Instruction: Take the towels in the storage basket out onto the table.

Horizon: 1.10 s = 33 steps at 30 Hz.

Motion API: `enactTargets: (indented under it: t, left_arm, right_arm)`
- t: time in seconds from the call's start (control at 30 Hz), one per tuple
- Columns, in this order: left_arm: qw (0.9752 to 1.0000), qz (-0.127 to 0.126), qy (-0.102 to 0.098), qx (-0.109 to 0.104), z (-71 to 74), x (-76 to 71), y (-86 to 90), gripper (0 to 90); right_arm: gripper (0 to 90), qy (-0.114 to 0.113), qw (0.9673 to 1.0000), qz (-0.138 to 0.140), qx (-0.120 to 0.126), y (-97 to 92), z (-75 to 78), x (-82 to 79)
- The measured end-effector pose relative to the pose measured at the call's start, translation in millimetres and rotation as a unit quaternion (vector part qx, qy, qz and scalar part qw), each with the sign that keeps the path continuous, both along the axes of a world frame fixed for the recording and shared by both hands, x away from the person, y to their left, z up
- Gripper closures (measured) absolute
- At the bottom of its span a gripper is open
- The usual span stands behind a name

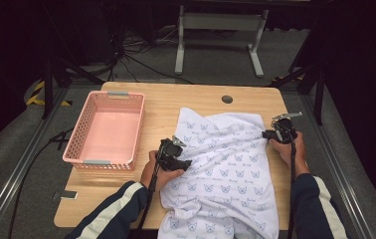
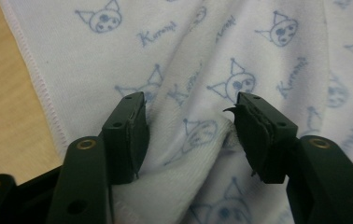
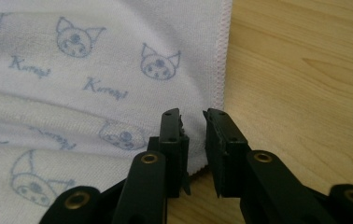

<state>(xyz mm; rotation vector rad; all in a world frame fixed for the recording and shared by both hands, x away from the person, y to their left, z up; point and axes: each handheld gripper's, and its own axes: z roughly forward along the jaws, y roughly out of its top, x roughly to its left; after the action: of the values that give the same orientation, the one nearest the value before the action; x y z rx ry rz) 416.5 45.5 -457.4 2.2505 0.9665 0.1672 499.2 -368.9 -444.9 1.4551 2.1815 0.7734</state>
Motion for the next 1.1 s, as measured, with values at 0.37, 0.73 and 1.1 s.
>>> enactTargets:
  t: [0.37, 0.73, 1.1]
  left_arm:
    - [0.9974, -0.045, -0.054, 0.017, 6.1, -8.9, 2.8, 44.8]
    - [0.9963, -0.063, -0.049, 0.031, -2.3, -10.2, 8.2, 59.7]
    - [0.9975, -0.046, -0.044, 0.032, -1.7, -12.2, 16.6, 78.9]
  right_arm:
    - [58.9, -0.077, 0.9950, 0.064, 0.007, 34.5, 27.1, 15.1]
    - [50.5, -0.036, 0.9959, 0.075, -0.036, 75.3, 10.9, 75.7]
    - [79.5, -0.012, 0.9965, 0.065, -0.050, 64.9, 2.3, 91.4]
